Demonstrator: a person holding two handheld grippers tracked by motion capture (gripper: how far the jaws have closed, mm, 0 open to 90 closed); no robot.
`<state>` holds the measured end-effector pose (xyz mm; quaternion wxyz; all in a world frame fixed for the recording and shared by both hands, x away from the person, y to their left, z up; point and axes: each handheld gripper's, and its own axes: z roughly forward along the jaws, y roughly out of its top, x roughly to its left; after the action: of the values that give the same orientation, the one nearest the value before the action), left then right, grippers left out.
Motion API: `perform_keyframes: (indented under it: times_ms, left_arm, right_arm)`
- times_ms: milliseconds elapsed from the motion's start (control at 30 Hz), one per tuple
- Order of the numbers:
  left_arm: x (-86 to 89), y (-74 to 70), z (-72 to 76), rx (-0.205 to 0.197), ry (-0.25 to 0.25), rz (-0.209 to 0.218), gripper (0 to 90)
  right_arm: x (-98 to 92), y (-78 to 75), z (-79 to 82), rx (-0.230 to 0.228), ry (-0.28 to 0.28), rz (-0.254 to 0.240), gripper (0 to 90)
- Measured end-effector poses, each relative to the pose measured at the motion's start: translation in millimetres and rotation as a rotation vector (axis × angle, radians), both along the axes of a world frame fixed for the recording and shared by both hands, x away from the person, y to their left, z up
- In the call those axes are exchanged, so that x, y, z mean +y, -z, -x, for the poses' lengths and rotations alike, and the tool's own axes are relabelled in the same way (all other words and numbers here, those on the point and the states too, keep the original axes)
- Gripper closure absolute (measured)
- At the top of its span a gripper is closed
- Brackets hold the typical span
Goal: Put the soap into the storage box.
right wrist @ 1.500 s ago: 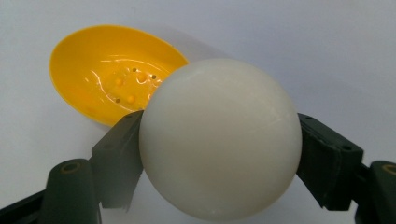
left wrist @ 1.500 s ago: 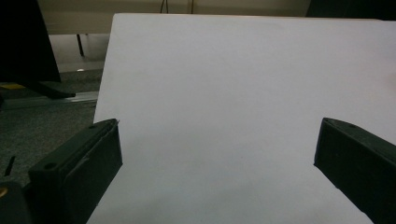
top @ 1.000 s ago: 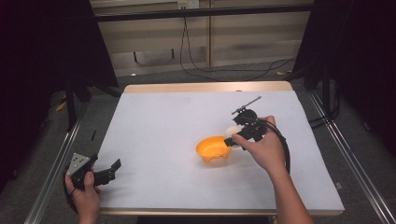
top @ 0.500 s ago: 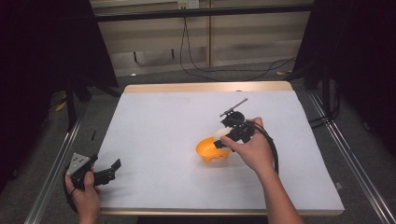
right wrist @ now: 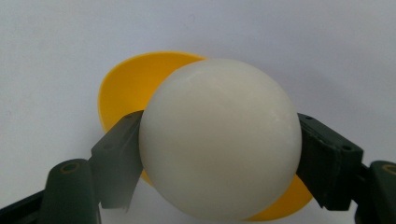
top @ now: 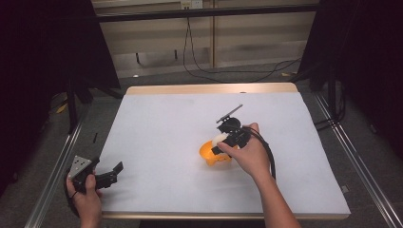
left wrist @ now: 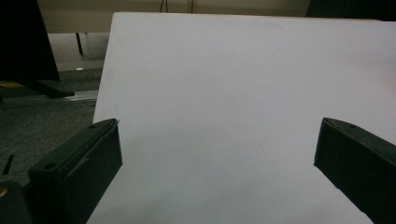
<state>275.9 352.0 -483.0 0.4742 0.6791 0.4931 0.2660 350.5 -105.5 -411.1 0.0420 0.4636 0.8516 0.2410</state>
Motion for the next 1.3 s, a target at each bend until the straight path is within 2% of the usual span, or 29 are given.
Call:
perform_keyframes:
  times_ms: [300, 500, 633, 900, 1133, 1300]
  left_arm:
    - [0.0, 0.0, -0.1, 0.001, 0.000, 0.001, 0.7]
    - [0.0, 0.0, 0.1, 0.000, 0.000, 0.000, 0.7]
    - [-0.1, 0.0, 0.1, -0.001, 0.000, 0.000, 0.7]
    - [0.1, 0.0, 0.0, -0.004, 0.000, 0.007, 0.7]
    - [-0.3, 0.1, 0.0, -0.003, -0.004, 0.003, 0.8]
    - [-0.5, 0.1, 0.0, -0.002, -0.004, -0.004, 0.7]
  right_arm:
    - [2.1, 10.8, -1.2, 0.033, 0.011, 0.001, 23.7]
    - [2.6, 12.2, -2.1, 0.052, 0.013, 0.008, 24.1]
    - [-1.3, 5.6, -0.8, 0.037, 0.015, -0.033, 23.3]
    - [-16.0, -4.3, 5.3, -0.009, 0.040, -0.031, 14.7]
    - [-32.1, -8.2, 12.3, -0.047, 0.057, -0.059, 9.5]
    - [-42.5, -8.3, 17.4, -0.053, 0.080, -0.059, 5.8]
